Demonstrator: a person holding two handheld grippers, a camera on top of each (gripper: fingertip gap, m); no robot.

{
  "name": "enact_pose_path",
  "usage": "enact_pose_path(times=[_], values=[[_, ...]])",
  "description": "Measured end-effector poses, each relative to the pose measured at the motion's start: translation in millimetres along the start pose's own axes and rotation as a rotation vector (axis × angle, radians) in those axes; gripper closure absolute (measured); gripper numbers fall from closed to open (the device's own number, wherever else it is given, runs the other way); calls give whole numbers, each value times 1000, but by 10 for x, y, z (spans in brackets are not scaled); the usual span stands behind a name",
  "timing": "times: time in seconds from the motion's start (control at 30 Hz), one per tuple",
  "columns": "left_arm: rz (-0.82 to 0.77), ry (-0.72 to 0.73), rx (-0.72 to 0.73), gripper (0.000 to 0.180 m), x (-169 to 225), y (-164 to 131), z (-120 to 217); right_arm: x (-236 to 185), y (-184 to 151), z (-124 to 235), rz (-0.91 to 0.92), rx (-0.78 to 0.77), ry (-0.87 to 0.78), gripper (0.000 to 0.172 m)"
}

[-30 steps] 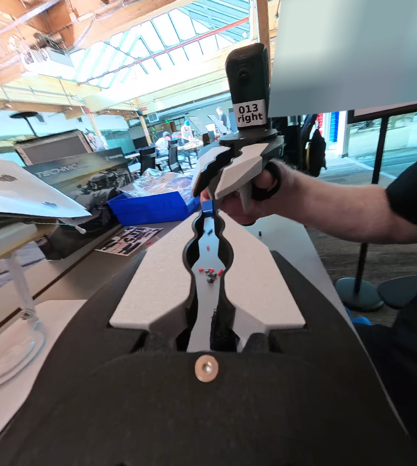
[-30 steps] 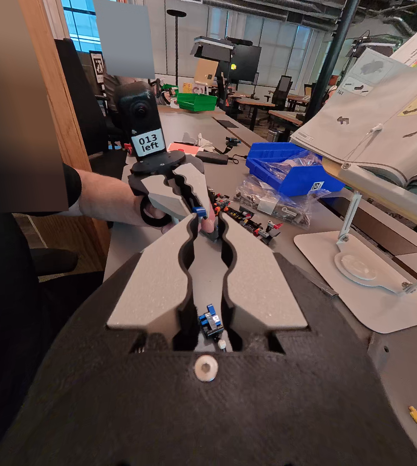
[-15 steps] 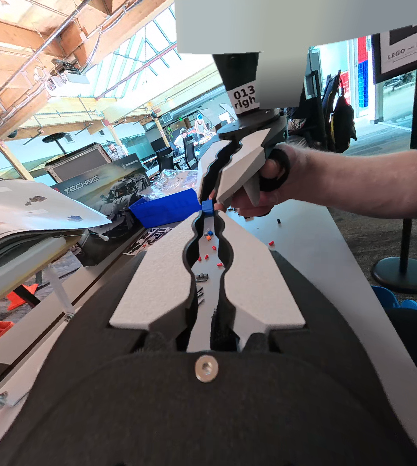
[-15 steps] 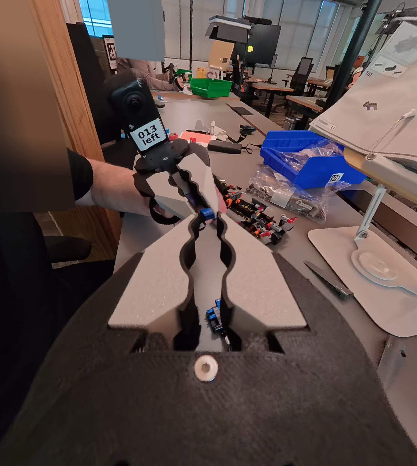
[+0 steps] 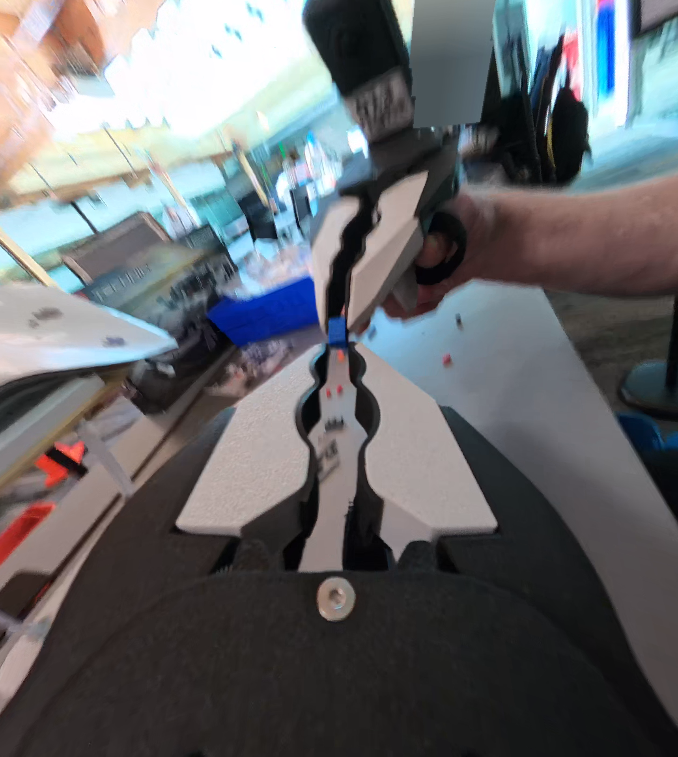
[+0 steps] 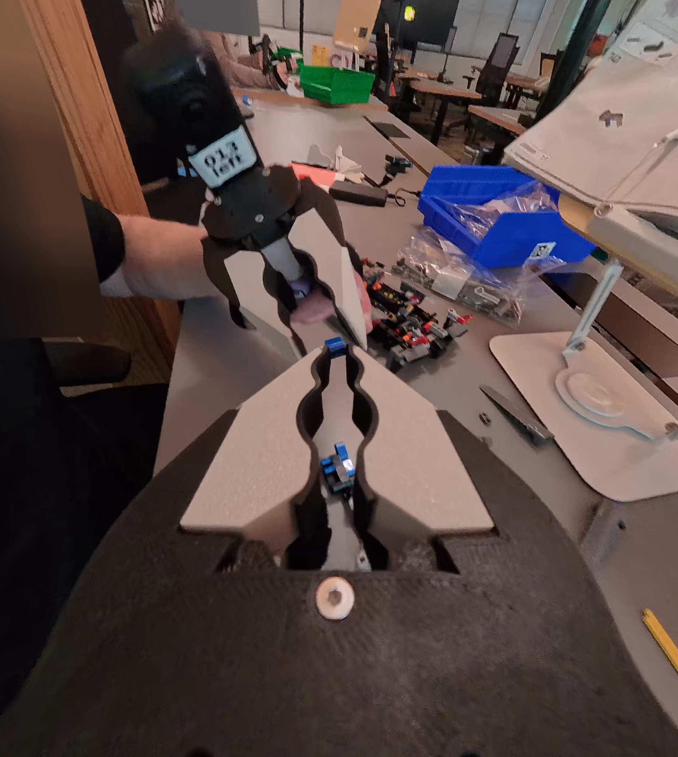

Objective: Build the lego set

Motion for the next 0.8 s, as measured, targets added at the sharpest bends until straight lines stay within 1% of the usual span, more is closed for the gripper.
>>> enact_pose_path(times=[0.03,0.07,0.17,0.3,0.4,0.43,0.53,0.7,0.8], values=[[-13,-16,-59,162,5,-81,-5,24,-60,30,9,-23,-10,167],[-22,-45,-124,155,24,-172,0,46,-143,54,26,-57,-22,166],[53,-165,-285,140,134,-429,41,11,-427,57,63,-173,-16,167],[95,-259,-481,128,332,-849,50,-89,-780,-44,122,-304,12,167],[68,-253,-607,126,414,-1139,29,-116,-990,-134,143,-363,24,167],[76,-265,-630,126,453,-1193,27,-121,-1035,-158,141,-368,30,167],[70,-239,-667,127,457,-1306,-2,-136,-1145,-204,130,-377,45,167],[99,-208,-688,134,439,-1400,-36,-149,-1276,-242,139,-399,47,166],[114,-223,-687,139,480,-1408,-54,-145,-1346,-269,149,-420,43,167]])
Point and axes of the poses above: each gripper's, where its closed fingertips meet, z back along the fingers, y out of its top, x = y × z across the jaws, the point moved 1 cm from there along z, back along the fingers, and after that the axes turned 3 degrees about x, right-handed, at the moved point
